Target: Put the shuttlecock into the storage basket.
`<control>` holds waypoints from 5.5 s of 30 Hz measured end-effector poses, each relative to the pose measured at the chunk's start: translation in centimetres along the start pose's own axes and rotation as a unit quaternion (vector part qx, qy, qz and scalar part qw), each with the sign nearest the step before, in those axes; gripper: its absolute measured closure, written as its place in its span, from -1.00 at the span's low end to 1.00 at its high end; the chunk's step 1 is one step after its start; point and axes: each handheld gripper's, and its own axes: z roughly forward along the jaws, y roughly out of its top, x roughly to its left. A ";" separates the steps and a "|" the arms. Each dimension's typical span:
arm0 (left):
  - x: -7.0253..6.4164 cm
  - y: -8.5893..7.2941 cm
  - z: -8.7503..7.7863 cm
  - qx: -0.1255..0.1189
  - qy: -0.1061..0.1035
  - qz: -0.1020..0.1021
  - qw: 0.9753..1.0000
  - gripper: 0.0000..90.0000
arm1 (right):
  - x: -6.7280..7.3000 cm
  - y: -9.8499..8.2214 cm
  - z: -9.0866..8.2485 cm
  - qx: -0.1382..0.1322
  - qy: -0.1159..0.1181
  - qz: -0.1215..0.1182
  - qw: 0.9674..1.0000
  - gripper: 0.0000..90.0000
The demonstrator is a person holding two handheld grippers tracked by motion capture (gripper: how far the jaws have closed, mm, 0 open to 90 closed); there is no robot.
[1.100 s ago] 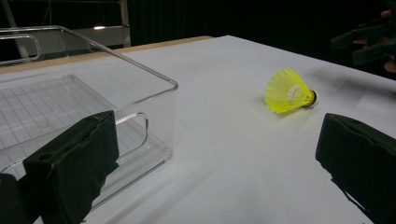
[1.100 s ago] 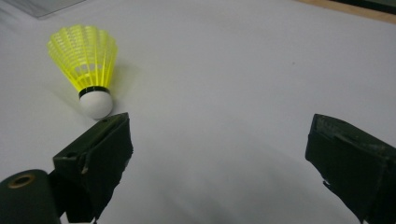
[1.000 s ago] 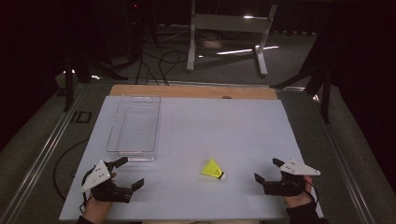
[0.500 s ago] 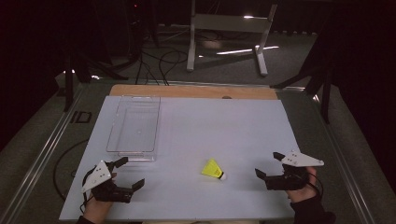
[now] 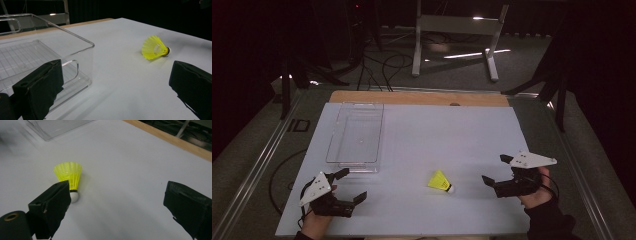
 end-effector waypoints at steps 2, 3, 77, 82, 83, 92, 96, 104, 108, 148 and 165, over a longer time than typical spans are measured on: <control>0.0 0.0 0.0 0.001 -0.001 0.000 1.000 -0.99 | 0.1 0.4 0.1 -0.001 0.007 -0.002 1.000 -0.84; 0.0 0.0 0.0 0.001 -0.001 0.000 1.000 -0.99 | 0.1 0.6 0.1 -0.001 0.010 -0.004 1.000 -0.84; -0.2 0.0 0.2 0.008 -0.010 0.010 1.000 -0.99 | 4.9 2.7 10.4 0.220 0.137 -0.084 0.962 -0.82; -0.2 0.0 0.2 0.008 -0.010 0.010 1.000 -0.99 | 5.2 2.2 11.1 0.243 0.134 -0.081 0.957 -0.82; -0.2 0.0 0.2 0.009 -0.009 0.011 1.000 -0.99 | 5.2 2.2 11.2 0.247 0.132 -0.080 0.957 -0.79; -0.3 0.0 0.2 0.009 -0.010 0.012 1.000 -0.99 | 5.2 1.6 12.1 0.280 0.116 -0.073 0.950 -0.69; -0.3 0.0 0.2 0.010 -0.010 0.013 1.000 -0.99 | 5.5 1.4 12.6 0.296 0.113 -0.075 0.946 -0.60; -0.3 0.0 0.2 0.010 -0.010 0.013 1.000 -0.99 | 6.0 1.3 13.5 0.321 0.096 -0.078 0.939 -0.26; -0.3 0.0 0.2 0.010 -0.010 0.013 1.000 -0.99 | 6.0 1.3 13.9 0.334 0.092 -0.071 0.935 -0.09; -0.3 0.0 0.2 0.010 -0.010 0.013 1.000 -0.99 | 6.8 2.3 13.7 0.351 0.144 -0.179 0.908 0.46; -0.2 0.0 0.3 0.008 -0.008 0.009 1.000 -0.99 | 6.0 3.2 11.8 0.298 0.211 -0.193 0.911 0.46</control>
